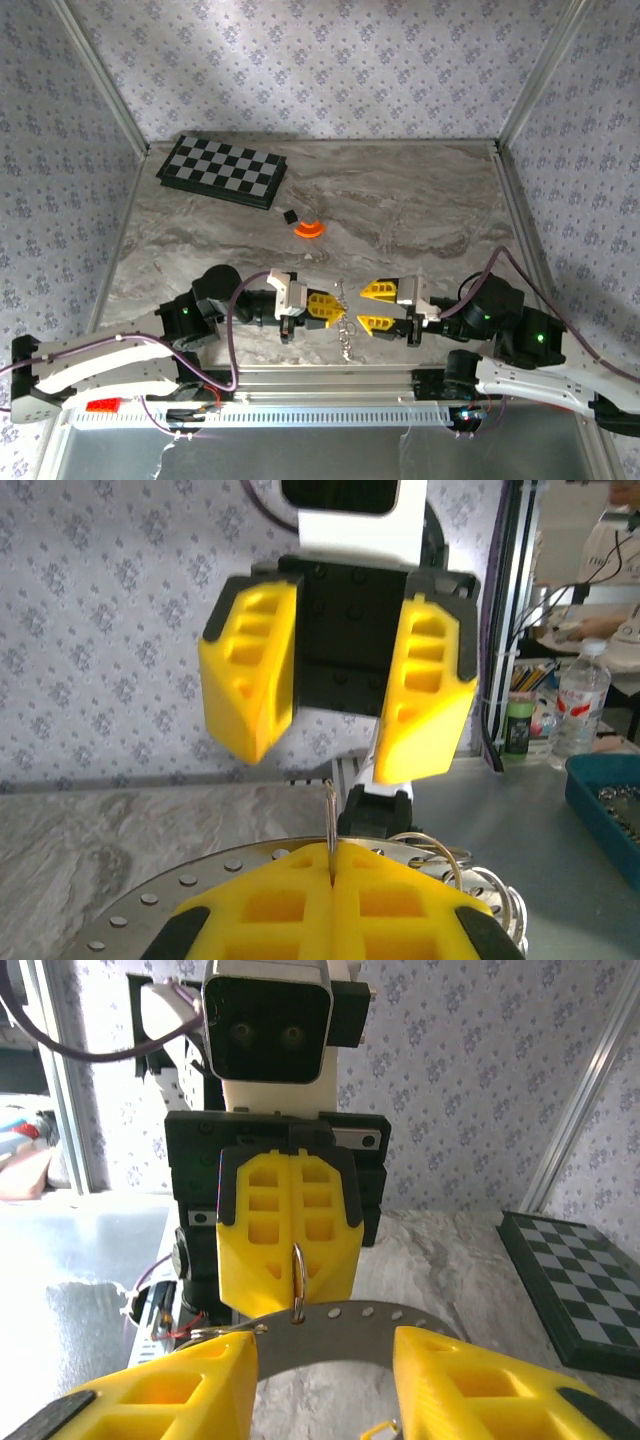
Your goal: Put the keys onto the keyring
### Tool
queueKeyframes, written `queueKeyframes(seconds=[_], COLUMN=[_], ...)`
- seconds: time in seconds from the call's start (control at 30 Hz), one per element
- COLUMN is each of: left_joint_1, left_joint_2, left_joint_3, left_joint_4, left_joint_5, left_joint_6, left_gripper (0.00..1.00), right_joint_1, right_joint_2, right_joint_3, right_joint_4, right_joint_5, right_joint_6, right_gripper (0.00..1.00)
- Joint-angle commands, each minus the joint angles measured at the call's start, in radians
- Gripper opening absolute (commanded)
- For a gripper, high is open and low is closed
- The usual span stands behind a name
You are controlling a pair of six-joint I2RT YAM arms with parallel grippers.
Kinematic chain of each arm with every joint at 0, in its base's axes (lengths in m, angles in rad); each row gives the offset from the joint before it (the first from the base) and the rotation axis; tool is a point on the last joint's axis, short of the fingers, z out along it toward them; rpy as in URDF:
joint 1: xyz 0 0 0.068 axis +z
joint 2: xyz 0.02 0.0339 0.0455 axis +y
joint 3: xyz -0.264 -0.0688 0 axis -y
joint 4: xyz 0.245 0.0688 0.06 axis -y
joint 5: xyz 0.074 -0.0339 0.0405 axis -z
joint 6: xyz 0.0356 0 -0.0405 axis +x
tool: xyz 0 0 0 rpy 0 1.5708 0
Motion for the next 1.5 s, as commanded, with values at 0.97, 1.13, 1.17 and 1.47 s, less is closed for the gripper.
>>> queueKeyframes(seconds=[0.97,1.13,1.17,1.47], left_joint_1=[-0.006,-0.006,-0.006,-0.006], left_joint_2=[0.024,0.014,0.012,0.004], left_joint_3=[0.085,0.130,0.134,0.142], left_joint_4=[-0.145,-0.280,-0.292,-0.311], left_joint_5=[-0.149,-0.174,-0.173,-0.167], left_joint_6=[0.055,0.099,0.105,0.131], left_gripper=[0.31,0.29,0.28,0.21], right_joint_1=[0.006,0.016,0.019,0.038], right_joint_2=[0.113,0.185,0.198,0.257], right_joint_3=[0.140,0.243,0.256,0.313], right_joint_4=[-0.165,-0.299,-0.329,-0.374], right_joint_5=[0.106,0.134,0.135,0.123], right_joint_6=[-0.032,-0.084,-0.092,-0.128], right_gripper=[0.00,0.00,0.00,0.00])
